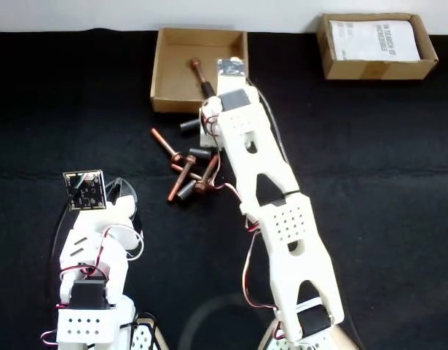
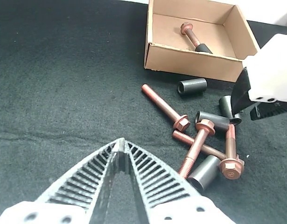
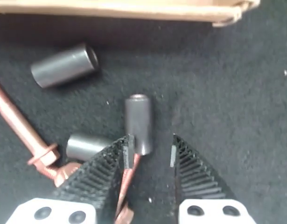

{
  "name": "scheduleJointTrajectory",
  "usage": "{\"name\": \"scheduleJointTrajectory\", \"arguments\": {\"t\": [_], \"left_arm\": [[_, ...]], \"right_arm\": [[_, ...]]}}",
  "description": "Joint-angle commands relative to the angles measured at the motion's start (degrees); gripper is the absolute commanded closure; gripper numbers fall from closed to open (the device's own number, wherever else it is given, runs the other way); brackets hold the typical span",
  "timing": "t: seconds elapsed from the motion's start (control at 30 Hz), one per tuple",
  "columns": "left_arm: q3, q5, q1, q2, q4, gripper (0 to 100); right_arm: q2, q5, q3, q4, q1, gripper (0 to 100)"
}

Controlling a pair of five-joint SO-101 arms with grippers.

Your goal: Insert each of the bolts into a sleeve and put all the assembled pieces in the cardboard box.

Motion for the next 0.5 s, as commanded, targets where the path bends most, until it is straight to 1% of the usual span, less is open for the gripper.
{"name": "scheduleJointTrajectory", "arguments": {"t": [0.0, 0.23, 0.47], "left_arm": [[1.3, -0.3, -0.7, 0.3, 0.2, 98], [1.3, -0.3, -0.7, 0.3, 0.2, 98], [1.3, -0.3, -0.5, 0.3, 0.2, 98]], "right_arm": [[-2.8, 0.8, 0.0, -2.6, 0.7, 88.2], [2.1, 0.8, -0.5, -7.0, 0.4, 88.2], [7.3, 0.4, -0.5, -7.1, -0.2, 88.2]]}}
